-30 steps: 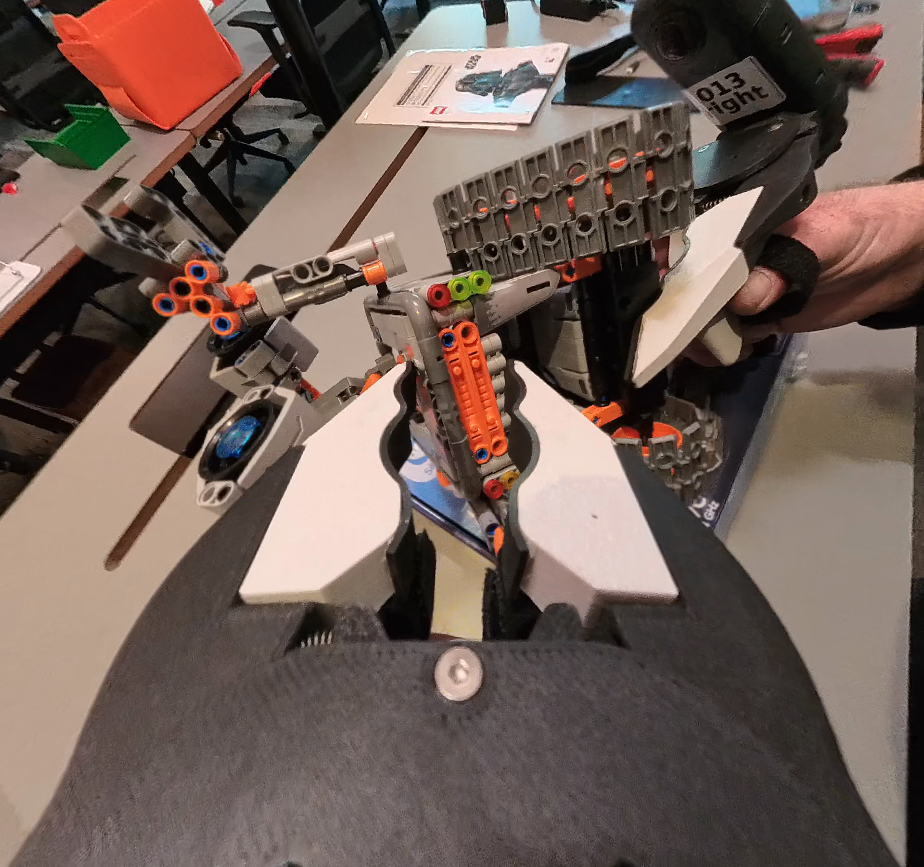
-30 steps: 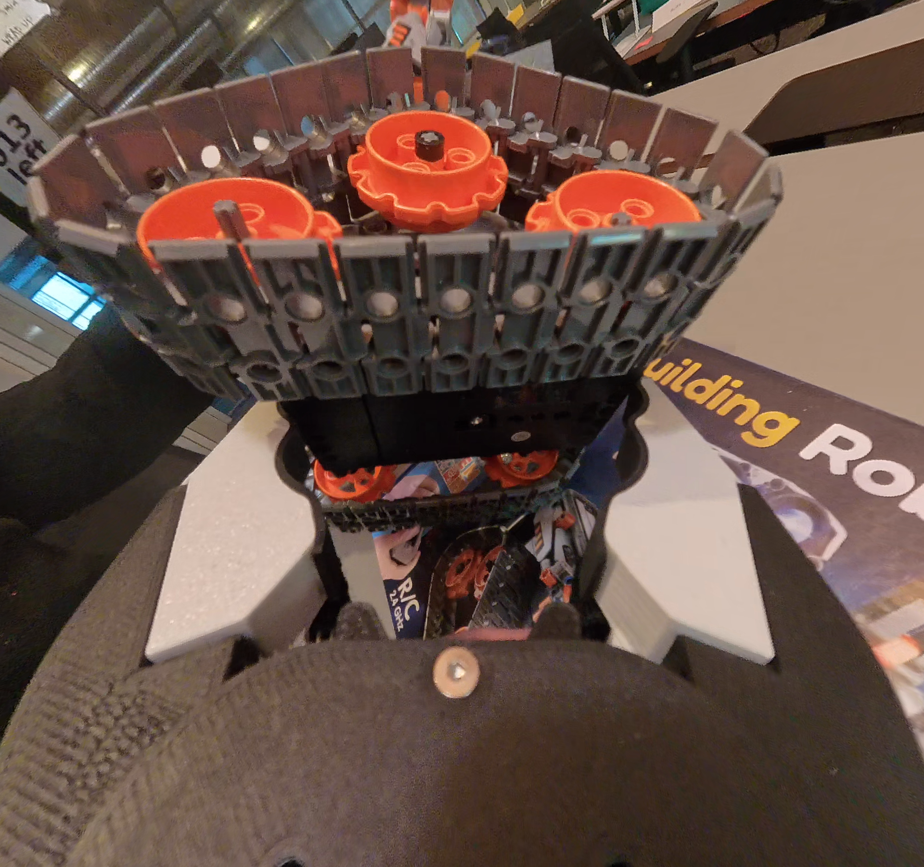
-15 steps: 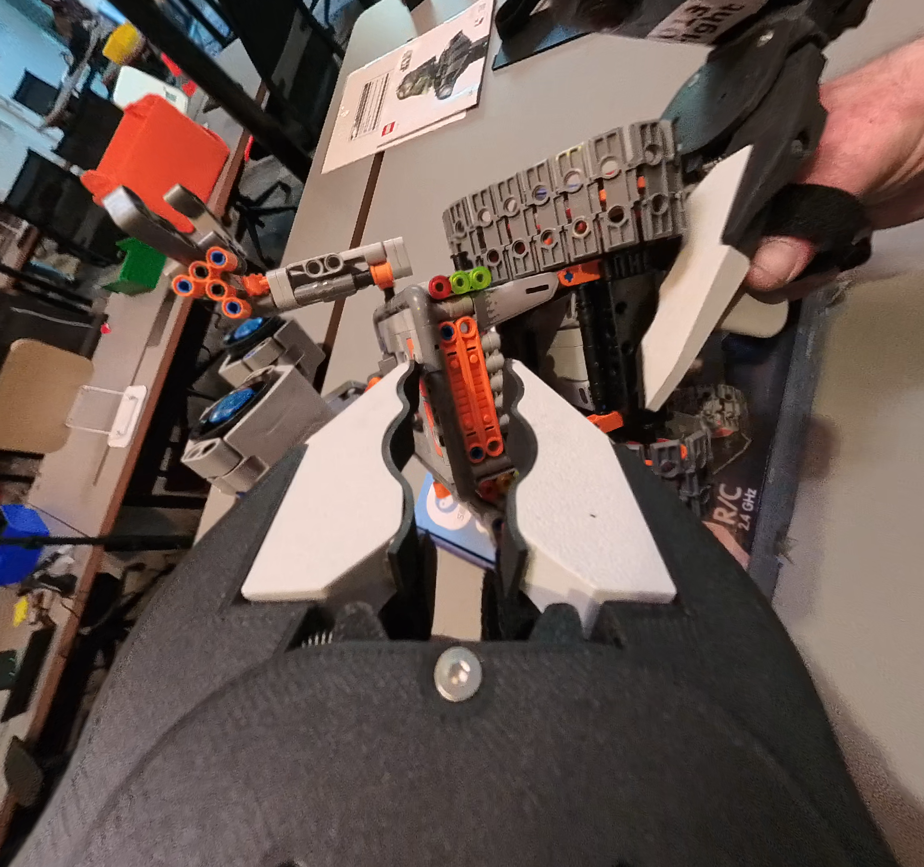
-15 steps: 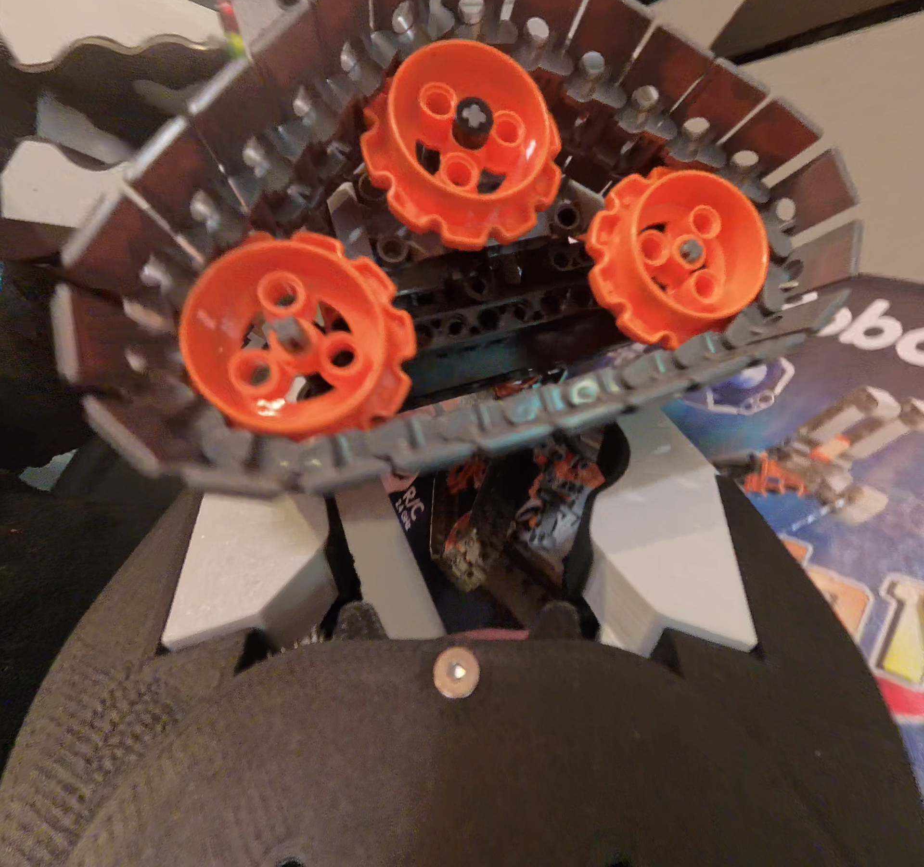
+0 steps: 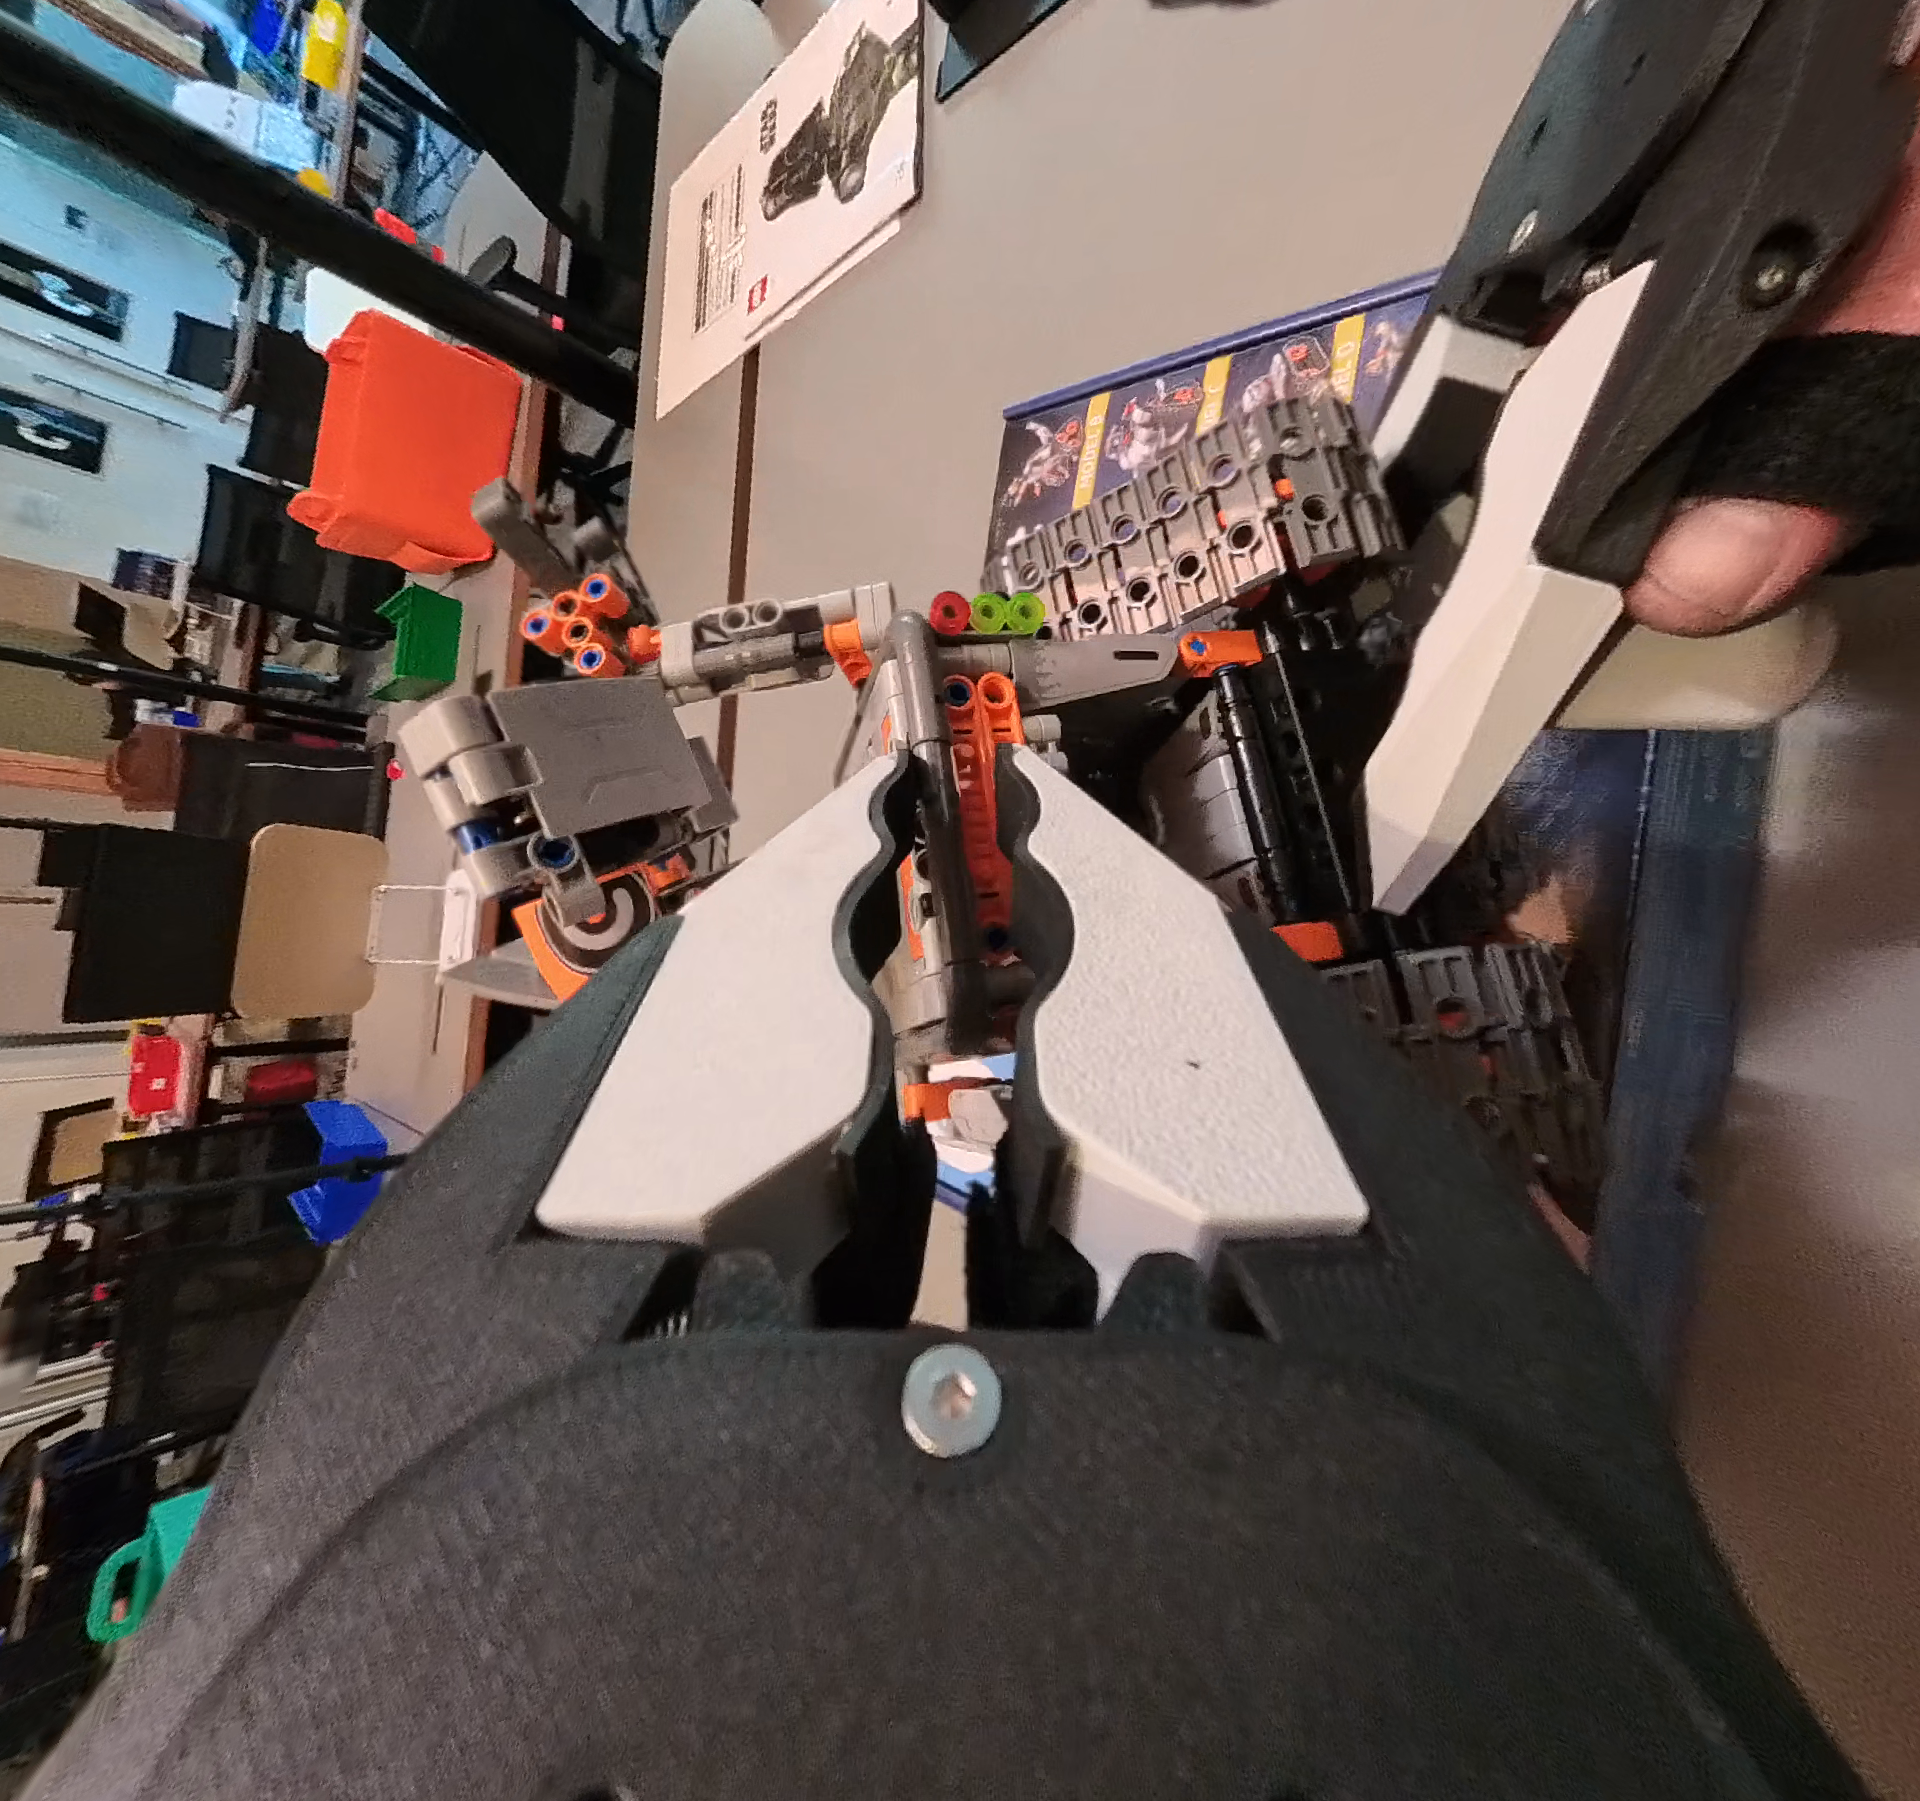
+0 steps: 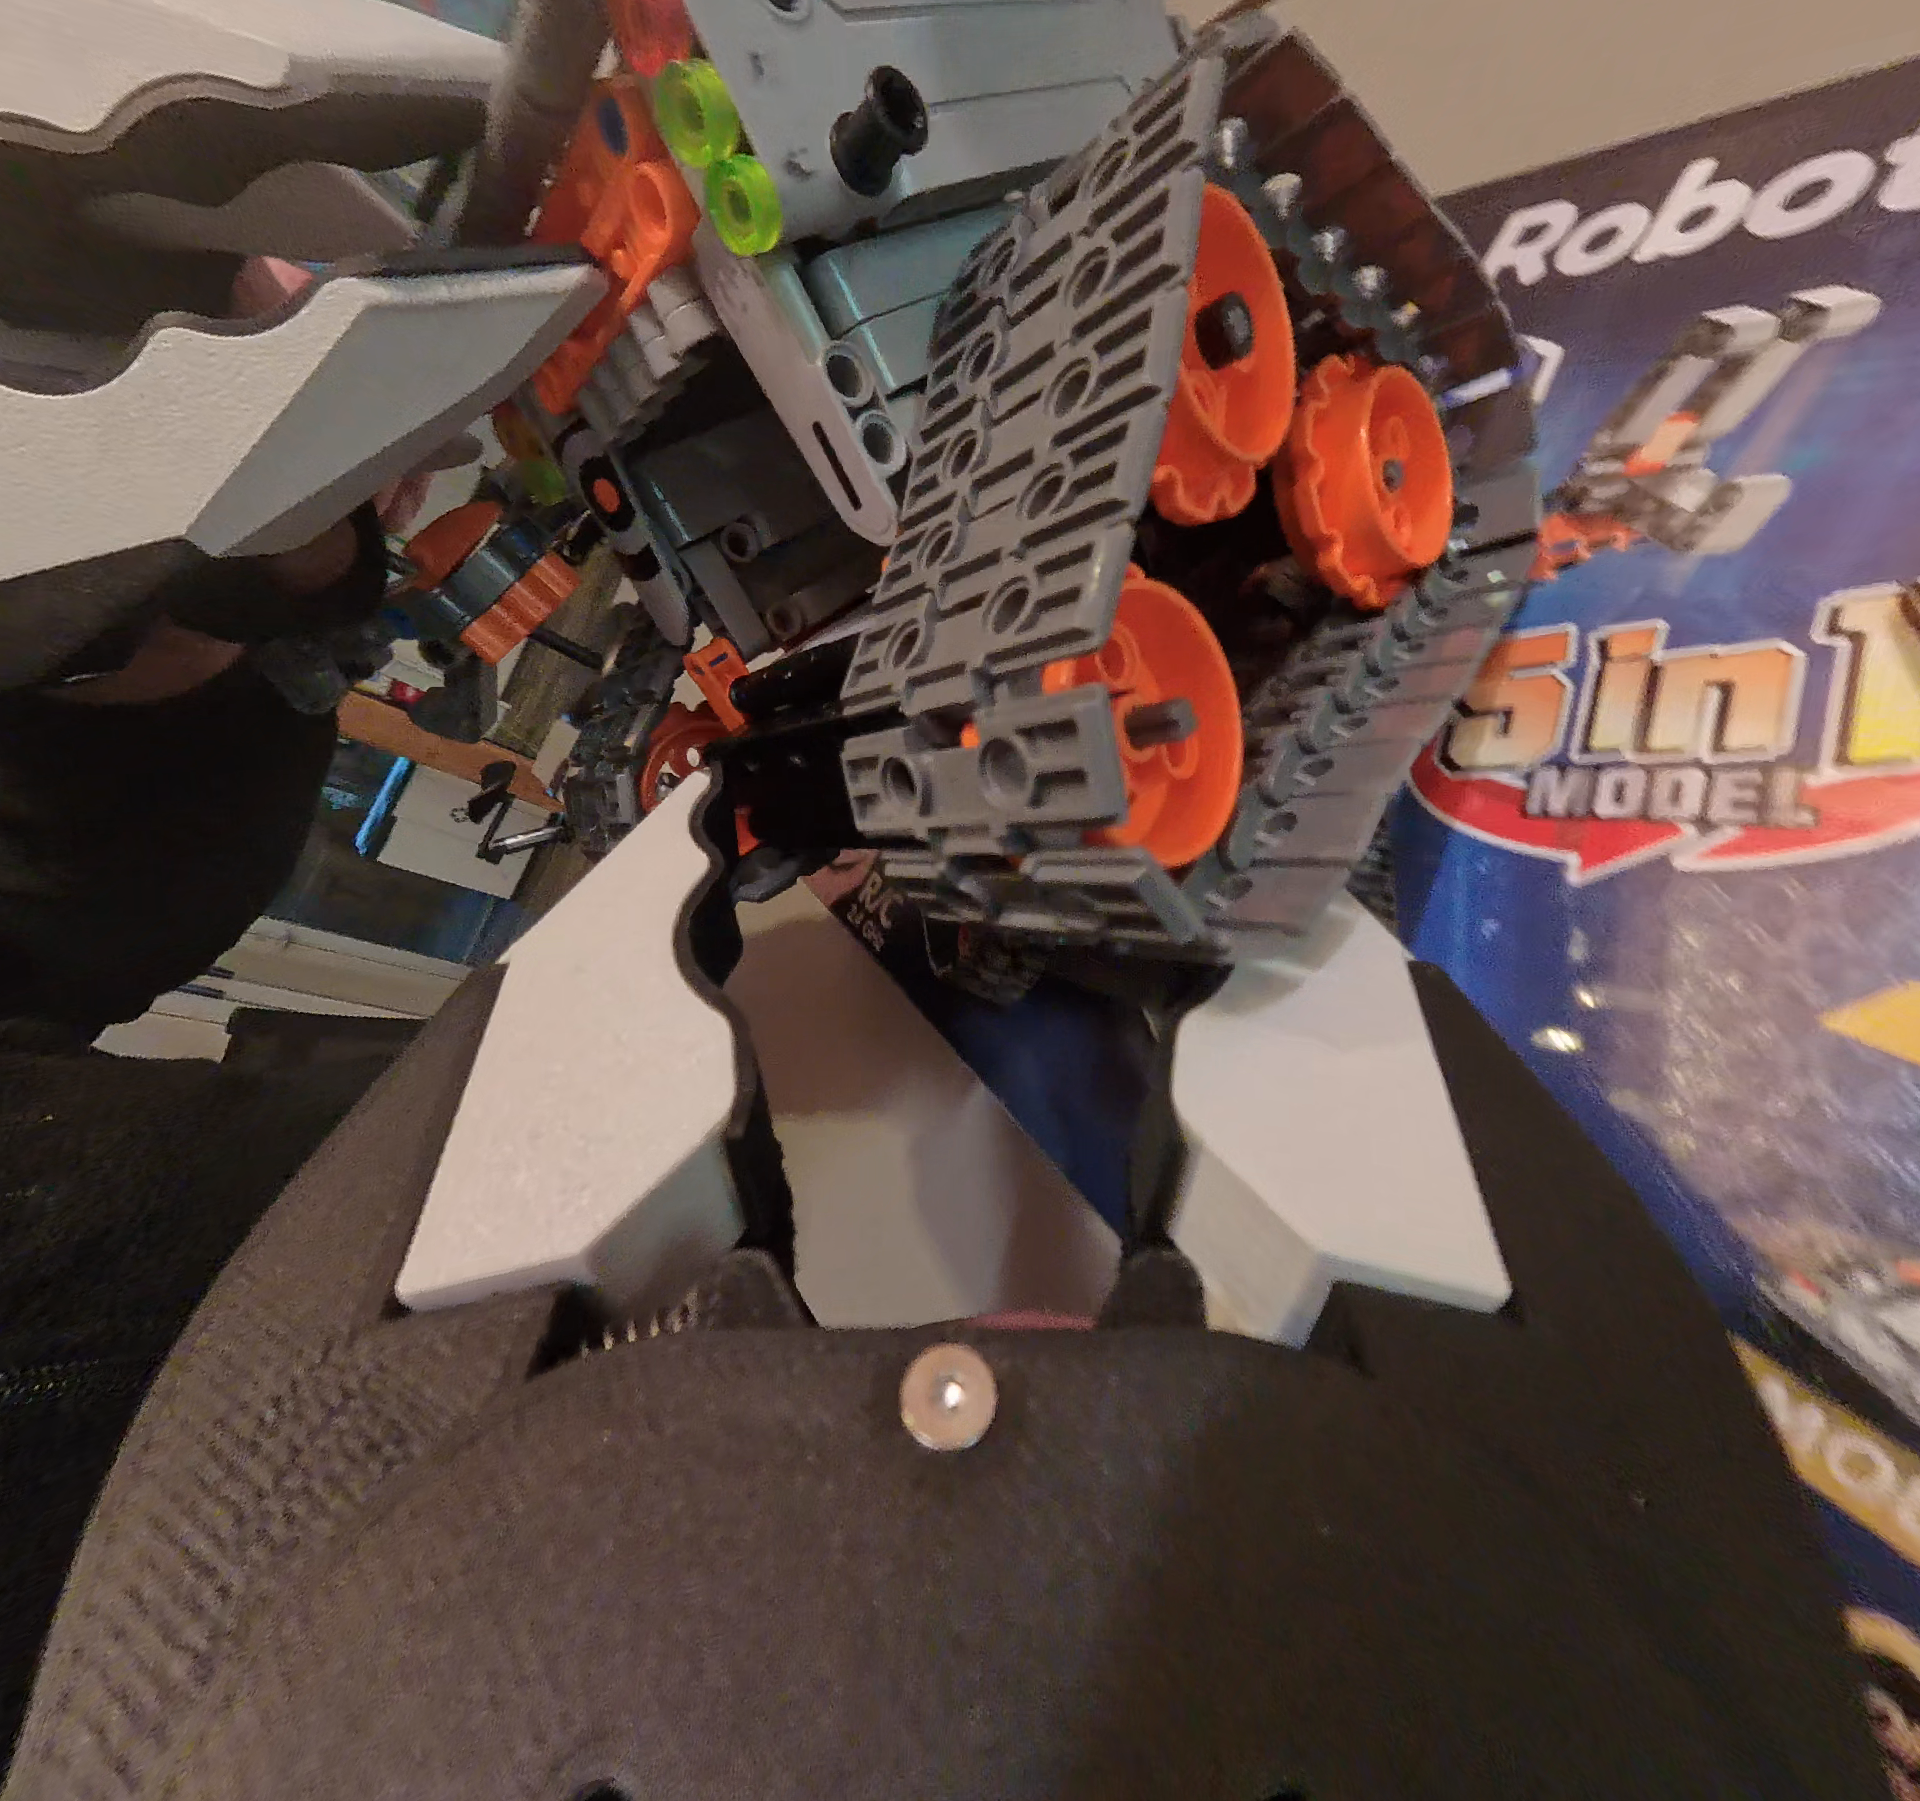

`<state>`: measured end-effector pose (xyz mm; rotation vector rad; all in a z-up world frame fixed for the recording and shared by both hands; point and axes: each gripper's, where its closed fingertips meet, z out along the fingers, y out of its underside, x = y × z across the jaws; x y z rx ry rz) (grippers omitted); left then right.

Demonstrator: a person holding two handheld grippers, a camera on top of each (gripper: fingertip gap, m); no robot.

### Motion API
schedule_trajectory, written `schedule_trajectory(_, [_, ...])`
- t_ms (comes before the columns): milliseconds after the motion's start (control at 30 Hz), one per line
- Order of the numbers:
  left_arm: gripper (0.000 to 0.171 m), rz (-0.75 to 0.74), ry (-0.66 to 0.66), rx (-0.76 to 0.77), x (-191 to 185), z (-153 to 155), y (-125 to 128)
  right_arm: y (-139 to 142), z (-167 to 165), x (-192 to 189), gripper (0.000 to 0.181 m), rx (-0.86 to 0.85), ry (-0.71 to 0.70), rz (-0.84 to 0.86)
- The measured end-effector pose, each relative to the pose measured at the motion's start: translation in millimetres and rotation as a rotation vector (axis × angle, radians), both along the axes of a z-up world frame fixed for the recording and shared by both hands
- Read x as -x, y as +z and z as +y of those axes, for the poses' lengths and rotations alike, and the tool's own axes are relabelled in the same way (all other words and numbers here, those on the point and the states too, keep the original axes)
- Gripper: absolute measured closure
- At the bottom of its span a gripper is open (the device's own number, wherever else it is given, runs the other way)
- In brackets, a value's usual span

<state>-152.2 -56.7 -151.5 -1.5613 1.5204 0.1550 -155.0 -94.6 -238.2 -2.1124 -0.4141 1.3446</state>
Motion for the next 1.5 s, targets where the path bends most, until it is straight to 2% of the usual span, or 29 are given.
schedule_trajectory(167, [0.16,0.0,-0.044,-0.014,-11.4,-16.6,-4.2,-6.7,-14.4,-16.0,0.098,0.062,-0.023,-0.027])
schedule_trajectory(333, [0.165,0.03,-0.079,-0.058,-21.4,-34.9,-21.6,-12.3,-39.7,-29.6,0.102,0.04,-0.074,-0.088])
schedule_trajectory(433, [0.166,0.01,-0.062,-0.11,-18.6,-33.9,-24.8,-12.6,-55.5,-42.0,0.105,0.022,-0.081,-0.152])
schedule_trajectory(500, [0.165,-0.001,-0.067,-0.101,-17.4,-34.4,-23.6,-5.3,-60.4,-52.0,0.112,-0.029,-0.093,-0.199])
schedule_trajectory(567, [0.162,-0.022,-0.076,-0.092,-15.9,-39.0,-21.0,13.6,-59.2,-53.5,0.123,-0.111,-0.099,-0.2])
schedule_trajectory(633, [0.162,-0.08,-0.096,-0.091,-12.6,-48.8,-9.4,29.9,-51.2,-52.8,0.127,-0.189,-0.12,-0.225])
schedule_trajectory(700, [0.163,-0.176,-0.149,-0.091,-6.6,-65.7,15.4,45.3,-43.1,-45.6,0.128,-0.215,-0.132,-0.17])
schedule_trajectory(767, [0.161,-0.267,-0.152,-0.036,10.9,-75.3,39.0,55.6,-33.9,-40.5,0.121,-0.246,-0.154,-0.136])
schedule_trajectory(833, [0.153,-0.34,-0.101,0.059,40.1,-66.0,48.7,59.3,-25.1,-37.6,0.117,-0.341,-0.145,-0.197])
schedule_trajectory(933, [0.138,-0.351,0.0,0.15,78.1,-34.5,34.1,57.5,-13.8,-31.7,0.111,-0.475,-0.065,-0.315])
schedule_trajectory(1033, [0.118,-0.424,0.008,0.331,85.3,-14.8,10.0,52.5,1.8,-26.5,0.11,-0.543,-0.018,-0.369])
schedule_trajectory(1133, [0.117,-0.485,-0.013,0.502,81.4,-1.2,-11.4,44.9,12.0,-18.3,0.114,-0.571,0.019,-0.388])
schedule_trajectory(1267, [0.123,-0.645,-0.1,0.705,68.5,-3.0,-17.6,41.9,18.8,-9.5,0.118,-0.581,0.028,-0.396])
schedule_trajectory(1500, [0.133,-0.796,-0.089,0.803,62.9,3.2,-18.3,42.9,24.4,-5.2,0.12,-0.605,0.023,-0.374])
